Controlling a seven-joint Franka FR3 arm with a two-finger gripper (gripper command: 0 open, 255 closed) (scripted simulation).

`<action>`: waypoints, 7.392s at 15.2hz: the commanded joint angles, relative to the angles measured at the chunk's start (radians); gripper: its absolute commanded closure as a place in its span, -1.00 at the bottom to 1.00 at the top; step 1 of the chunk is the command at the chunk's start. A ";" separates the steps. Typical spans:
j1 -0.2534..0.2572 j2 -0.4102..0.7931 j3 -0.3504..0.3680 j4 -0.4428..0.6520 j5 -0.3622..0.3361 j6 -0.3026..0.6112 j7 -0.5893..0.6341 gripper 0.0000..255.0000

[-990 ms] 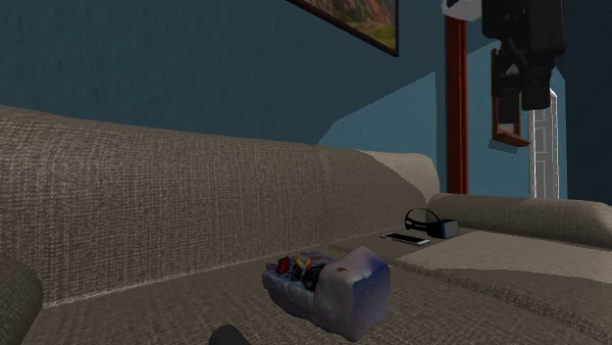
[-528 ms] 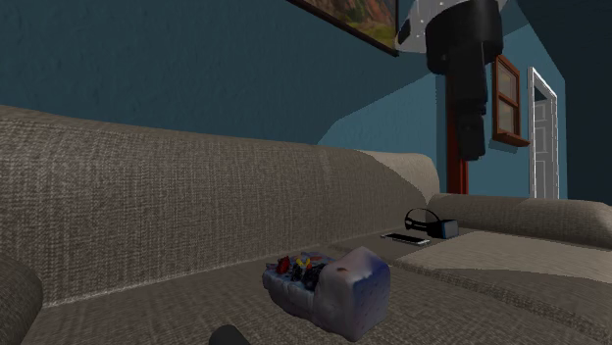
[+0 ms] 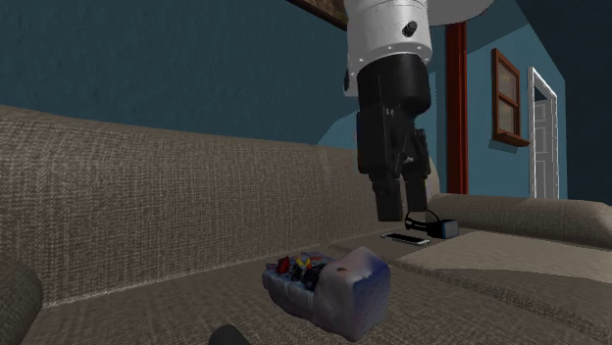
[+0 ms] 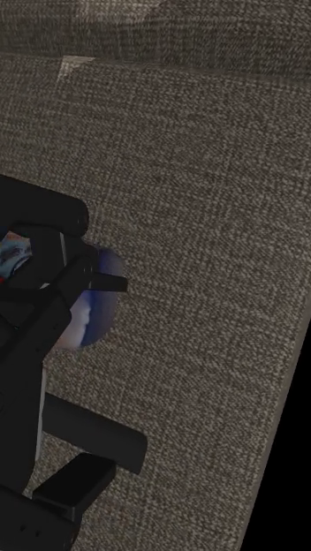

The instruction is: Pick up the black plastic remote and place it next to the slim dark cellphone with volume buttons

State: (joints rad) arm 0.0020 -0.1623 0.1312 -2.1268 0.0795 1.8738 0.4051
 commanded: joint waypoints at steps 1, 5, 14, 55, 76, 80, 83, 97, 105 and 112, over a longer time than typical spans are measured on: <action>0.005 0.079 0.013 0.043 0.008 0.027 0.048 -1.00; 0.015 0.234 0.025 0.145 0.016 0.064 0.127 -1.00; 0.047 0.585 0.024 0.443 0.033 0.086 0.276 -1.00; 0.050 0.526 0.030 0.474 0.038 -0.001 0.295 1.00; -0.144 0.391 -0.222 0.316 0.040 -0.034 -0.144 1.00; -0.119 0.328 -0.203 0.288 0.289 0.092 -0.055 -1.00; -0.099 0.252 -0.209 0.211 0.225 0.248 0.020 -1.00; -0.089 0.299 -0.198 0.173 0.243 0.335 0.009 -1.00; -0.089 0.299 -0.198 0.173 0.243 0.335 0.009 1.00; 0.014 0.511 -0.210 0.565 -0.049 -0.166 0.368 -1.00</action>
State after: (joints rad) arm -0.0081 0.3093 -0.0717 -1.6412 0.0987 1.8671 0.6818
